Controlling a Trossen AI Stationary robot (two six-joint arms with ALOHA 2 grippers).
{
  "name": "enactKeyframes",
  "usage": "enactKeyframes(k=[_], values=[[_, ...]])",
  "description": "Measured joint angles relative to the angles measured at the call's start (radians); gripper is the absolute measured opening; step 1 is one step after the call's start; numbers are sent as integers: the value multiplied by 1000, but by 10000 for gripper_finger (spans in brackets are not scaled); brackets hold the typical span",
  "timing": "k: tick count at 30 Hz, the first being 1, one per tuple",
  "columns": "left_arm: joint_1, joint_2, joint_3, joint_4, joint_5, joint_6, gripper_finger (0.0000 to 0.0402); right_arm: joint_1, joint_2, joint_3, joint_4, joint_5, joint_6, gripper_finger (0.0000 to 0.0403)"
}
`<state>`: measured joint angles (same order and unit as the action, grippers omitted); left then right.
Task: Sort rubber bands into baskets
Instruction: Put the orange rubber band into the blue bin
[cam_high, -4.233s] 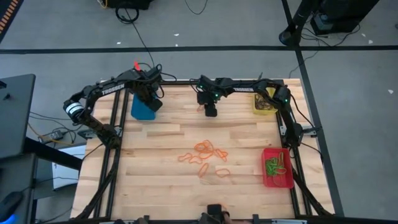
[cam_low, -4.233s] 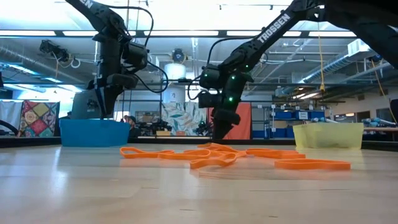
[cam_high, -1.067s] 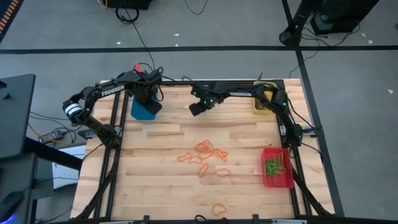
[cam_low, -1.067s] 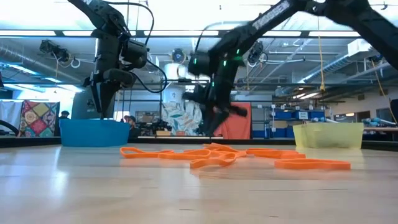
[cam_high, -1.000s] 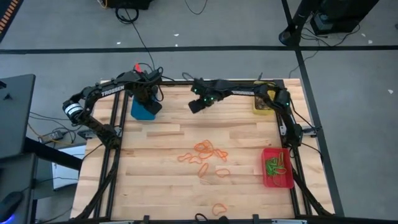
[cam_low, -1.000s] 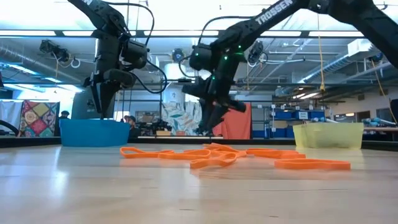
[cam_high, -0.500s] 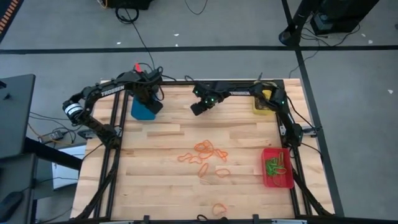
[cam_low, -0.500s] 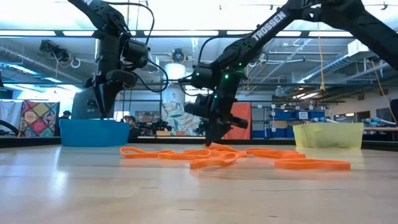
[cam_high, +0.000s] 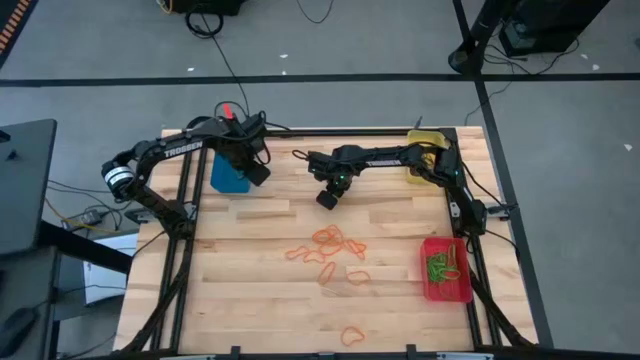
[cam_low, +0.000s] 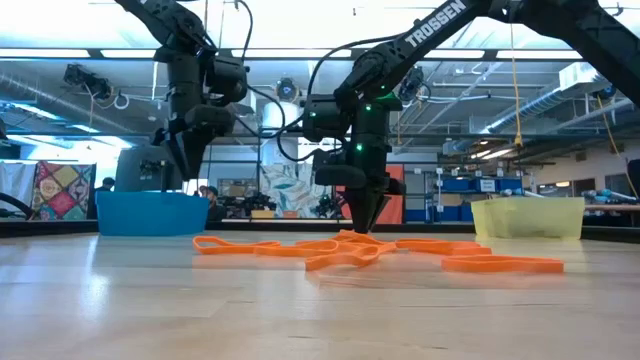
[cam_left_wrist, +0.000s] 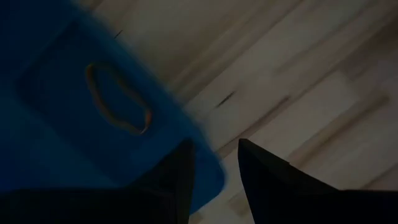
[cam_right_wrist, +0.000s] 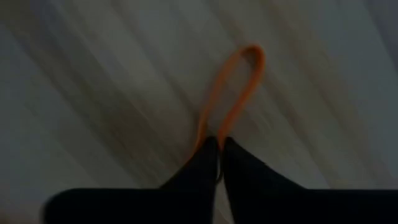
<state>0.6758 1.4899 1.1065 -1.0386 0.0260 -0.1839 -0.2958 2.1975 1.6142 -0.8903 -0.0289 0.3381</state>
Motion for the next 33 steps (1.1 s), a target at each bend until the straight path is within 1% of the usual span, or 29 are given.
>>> enactKeyframes(k=[1,2,4,8,10,13,16,20,25,30,33], values=[[-5,0,0,16,16,4,129,-1,0,0,6,-13,-5,22],[-9,0,0,32,38,14,129,-6,0,0,11,-27,-7,14],[-17,0,0,86,108,25,129,-11,0,0,12,-43,-3,12],[-34,0,0,217,342,72,129,-11,-26,-6,22,-70,8,7],[-46,0,0,284,410,70,129,2,-60,-8,45,-125,-3,6],[-68,0,0,359,421,50,129,21,-144,-5,77,-171,-31,5],[-89,0,0,393,423,45,129,34,-217,-3,110,-140,-34,5],[-123,1,0,459,431,13,129,42,-308,-3,158,-133,-13,5],[-162,1,0,612,504,-40,129,55,-381,-2,173,-92,-1,5],[-176,2,0,814,576,-178,129,58,-444,-2,166,-82,9,5],[-176,2,0,905,609,-238,129,58,-467,-2,157,-73,12,5]])
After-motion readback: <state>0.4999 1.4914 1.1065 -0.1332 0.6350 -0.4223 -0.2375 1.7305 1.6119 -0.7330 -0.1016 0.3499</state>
